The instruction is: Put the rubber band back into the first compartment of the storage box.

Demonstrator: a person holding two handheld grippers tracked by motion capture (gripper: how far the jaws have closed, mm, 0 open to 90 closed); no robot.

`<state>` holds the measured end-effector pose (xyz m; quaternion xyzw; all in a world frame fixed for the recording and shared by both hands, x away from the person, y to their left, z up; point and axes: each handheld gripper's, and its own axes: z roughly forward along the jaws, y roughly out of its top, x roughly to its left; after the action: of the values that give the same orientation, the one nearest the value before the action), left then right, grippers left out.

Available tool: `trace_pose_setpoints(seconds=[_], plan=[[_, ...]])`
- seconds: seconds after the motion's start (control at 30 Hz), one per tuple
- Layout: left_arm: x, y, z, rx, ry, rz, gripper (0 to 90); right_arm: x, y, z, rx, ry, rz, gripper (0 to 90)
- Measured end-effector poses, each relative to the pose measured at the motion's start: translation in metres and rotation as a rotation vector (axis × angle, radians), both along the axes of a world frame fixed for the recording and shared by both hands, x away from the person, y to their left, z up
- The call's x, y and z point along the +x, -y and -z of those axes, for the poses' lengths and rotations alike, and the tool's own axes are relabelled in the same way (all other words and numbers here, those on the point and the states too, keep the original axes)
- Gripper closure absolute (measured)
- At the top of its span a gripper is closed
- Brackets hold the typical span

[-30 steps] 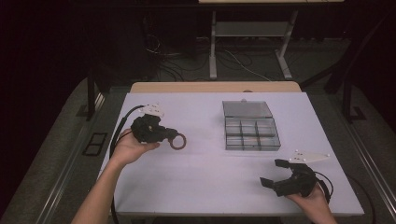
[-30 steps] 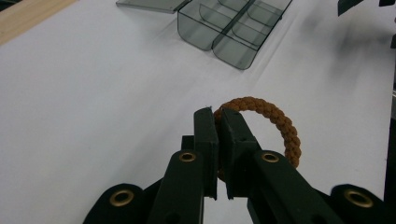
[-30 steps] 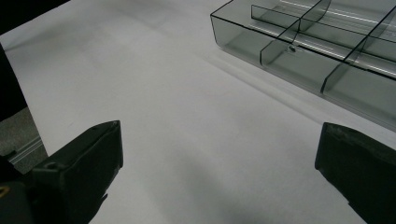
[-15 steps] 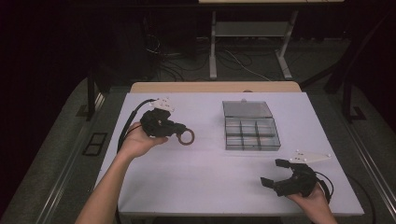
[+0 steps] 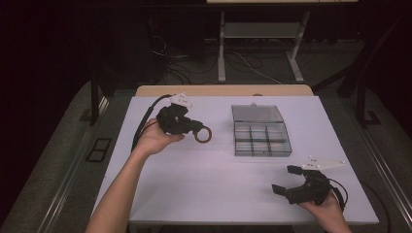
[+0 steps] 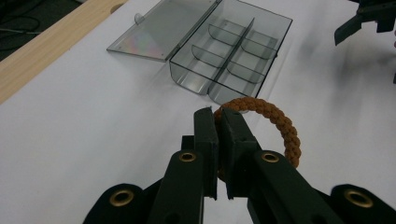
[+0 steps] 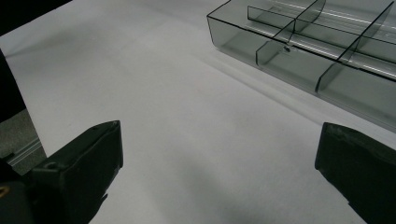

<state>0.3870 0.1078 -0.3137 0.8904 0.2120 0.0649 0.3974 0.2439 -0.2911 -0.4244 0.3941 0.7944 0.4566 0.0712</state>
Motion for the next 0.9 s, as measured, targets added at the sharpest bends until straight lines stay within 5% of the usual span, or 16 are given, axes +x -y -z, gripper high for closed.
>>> trace_pose_setpoints(seconds=[0.9], plan=[[0.012, 0.058, 0.002, 0.026, 0.003, 0.077, 84.1, -0.002, 0.003, -0.001, 0.008, 0.004, 0.002, 1.1]])
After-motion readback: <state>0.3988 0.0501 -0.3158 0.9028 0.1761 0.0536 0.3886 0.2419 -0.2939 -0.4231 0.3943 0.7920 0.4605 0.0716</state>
